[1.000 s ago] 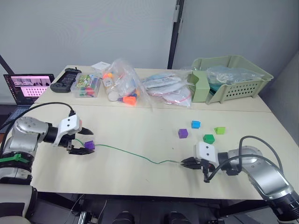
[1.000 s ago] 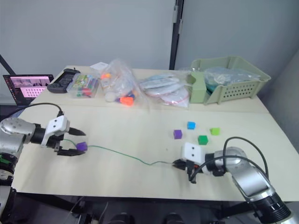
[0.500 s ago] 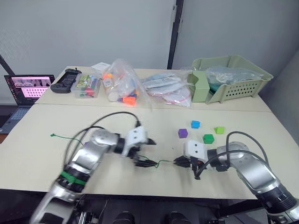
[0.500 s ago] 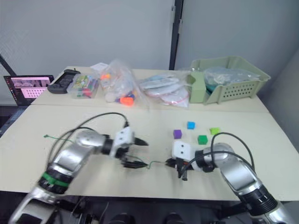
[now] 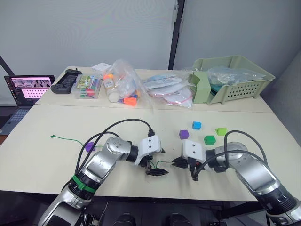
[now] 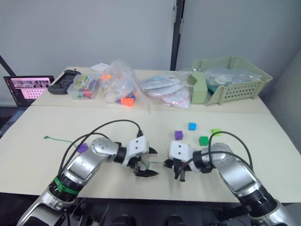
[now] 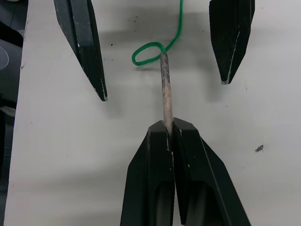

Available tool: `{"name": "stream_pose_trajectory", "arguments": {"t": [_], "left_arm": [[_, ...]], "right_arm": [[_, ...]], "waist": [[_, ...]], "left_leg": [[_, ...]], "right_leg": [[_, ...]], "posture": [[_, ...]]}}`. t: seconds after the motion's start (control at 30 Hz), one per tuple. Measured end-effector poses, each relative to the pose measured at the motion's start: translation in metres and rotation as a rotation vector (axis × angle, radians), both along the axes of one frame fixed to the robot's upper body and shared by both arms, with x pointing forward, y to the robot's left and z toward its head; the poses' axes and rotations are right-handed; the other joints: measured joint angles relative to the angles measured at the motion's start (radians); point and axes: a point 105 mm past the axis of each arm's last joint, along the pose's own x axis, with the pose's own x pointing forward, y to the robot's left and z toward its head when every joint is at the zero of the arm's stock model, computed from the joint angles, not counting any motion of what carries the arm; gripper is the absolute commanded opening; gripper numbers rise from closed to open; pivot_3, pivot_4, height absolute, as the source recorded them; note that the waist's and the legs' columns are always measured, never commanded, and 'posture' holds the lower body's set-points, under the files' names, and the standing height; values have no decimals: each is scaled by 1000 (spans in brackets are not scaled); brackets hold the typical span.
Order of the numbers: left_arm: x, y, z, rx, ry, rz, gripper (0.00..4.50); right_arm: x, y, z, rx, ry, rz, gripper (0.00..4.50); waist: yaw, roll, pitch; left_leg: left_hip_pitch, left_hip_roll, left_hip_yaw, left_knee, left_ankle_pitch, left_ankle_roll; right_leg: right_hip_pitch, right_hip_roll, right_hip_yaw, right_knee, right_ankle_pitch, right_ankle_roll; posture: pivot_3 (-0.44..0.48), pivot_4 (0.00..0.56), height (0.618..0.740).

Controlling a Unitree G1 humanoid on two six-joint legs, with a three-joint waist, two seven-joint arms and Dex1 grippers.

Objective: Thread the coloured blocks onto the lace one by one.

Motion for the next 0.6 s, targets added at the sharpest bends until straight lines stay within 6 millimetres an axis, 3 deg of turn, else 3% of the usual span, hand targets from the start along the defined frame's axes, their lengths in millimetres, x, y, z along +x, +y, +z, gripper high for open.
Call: {"name": "stream_pose_trajectory", "arguments": {"t": [0.4,0.6], "left_arm": [[0,0,-2,4,6,-5,31],[0,-3,-3,10,4,-19,31]], "right_arm": [[0,-1,-1,-1,4,-7,0],[0,-2,-2,-6,5,-17,0]], "waist": [[0,0,0],[0,0,0]], "left_leg": [[0,0,0,0,0,0],[0,0,0,0,0,0]], "right_leg": [[0,0,0,0,0,0],[0,0,0,0,0,0]], "posture": [[0,150,740],[0,150,740]]}}
